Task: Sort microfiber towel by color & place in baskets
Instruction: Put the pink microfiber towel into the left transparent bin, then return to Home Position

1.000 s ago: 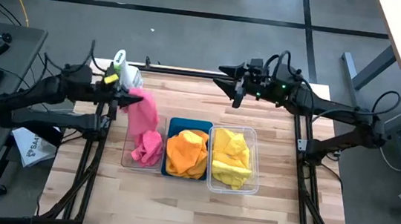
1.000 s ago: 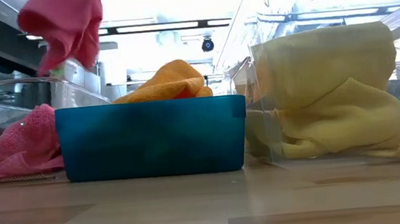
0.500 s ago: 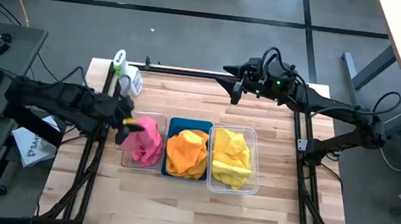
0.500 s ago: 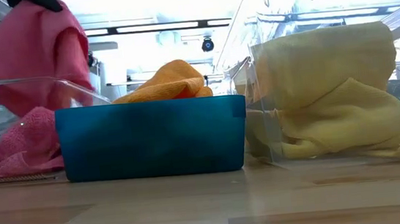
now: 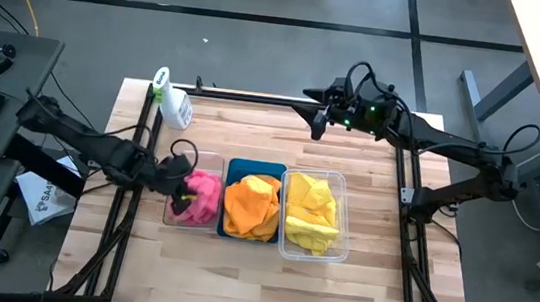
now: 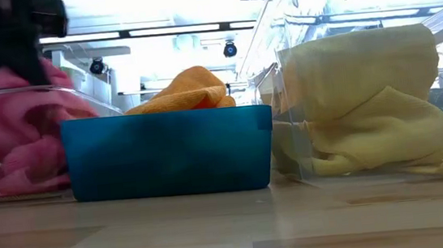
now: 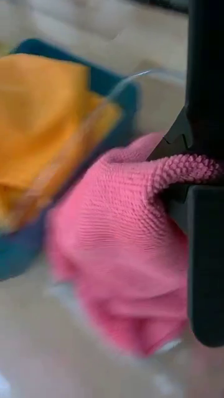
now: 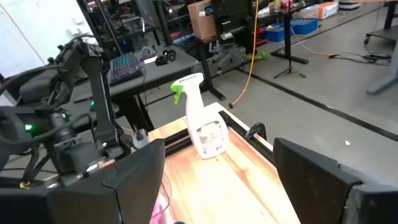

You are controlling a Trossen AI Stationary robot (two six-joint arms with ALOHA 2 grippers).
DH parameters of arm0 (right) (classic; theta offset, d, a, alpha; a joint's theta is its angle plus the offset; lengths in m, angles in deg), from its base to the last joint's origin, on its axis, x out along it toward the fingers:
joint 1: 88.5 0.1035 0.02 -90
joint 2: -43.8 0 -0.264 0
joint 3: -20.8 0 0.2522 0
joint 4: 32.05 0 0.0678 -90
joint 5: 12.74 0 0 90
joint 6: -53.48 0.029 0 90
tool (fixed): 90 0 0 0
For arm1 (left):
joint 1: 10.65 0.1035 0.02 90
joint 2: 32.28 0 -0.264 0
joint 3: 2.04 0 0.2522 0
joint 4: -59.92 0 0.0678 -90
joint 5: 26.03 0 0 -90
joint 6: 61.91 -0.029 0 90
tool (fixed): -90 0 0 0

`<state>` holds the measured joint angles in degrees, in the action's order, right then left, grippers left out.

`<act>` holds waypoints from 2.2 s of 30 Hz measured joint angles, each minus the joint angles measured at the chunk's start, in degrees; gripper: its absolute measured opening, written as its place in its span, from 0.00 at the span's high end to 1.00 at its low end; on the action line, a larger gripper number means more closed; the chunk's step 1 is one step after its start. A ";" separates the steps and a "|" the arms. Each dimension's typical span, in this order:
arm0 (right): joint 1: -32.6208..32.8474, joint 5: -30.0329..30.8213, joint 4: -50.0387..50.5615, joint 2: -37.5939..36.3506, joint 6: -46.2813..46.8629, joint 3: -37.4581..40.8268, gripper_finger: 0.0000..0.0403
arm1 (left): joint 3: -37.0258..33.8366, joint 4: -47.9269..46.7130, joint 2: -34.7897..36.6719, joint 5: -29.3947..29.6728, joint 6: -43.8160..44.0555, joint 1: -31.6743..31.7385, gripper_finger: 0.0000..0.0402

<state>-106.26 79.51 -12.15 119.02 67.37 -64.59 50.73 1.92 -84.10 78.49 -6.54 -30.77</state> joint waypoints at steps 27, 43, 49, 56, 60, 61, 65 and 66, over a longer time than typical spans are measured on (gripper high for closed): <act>-0.22 -0.09 2.22 0.00 1.26 0.02 0.27 | 5.38 -1.60 -25.87 -18.76 -46.05 10.41 0.72; -1.15 -0.16 2.27 -0.54 -2.48 0.04 0.27 | 26.73 -34.41 -23.26 -22.26 -55.02 15.81 0.45; -3.39 -0.14 4.78 -4.92 -3.41 0.04 0.27 | 27.56 -30.20 -12.51 -13.46 -47.60 19.28 0.45; -3.00 -4.12 19.79 -12.20 -6.44 0.02 0.59 | 17.31 -16.01 9.07 0.33 -40.78 20.70 0.55; -2.48 -3.97 30.94 -14.03 -3.34 0.04 0.95 | 7.50 -4.20 21.52 6.44 -36.35 20.90 0.75; -2.20 -3.95 32.51 -14.37 -2.36 0.04 0.95 | 4.43 -0.04 24.81 6.72 -36.09 20.90 0.81; -0.12 -4.32 35.68 -14.58 -3.80 0.04 0.97 | -8.44 15.11 36.31 4.73 -36.19 20.88 0.97; 0.31 -4.71 37.07 -14.52 -5.96 0.04 0.98 | -11.20 17.71 38.75 4.42 -36.18 20.86 0.97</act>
<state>-105.94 74.79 24.91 104.50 61.42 -64.56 39.53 19.62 -45.36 82.90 -42.72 -9.91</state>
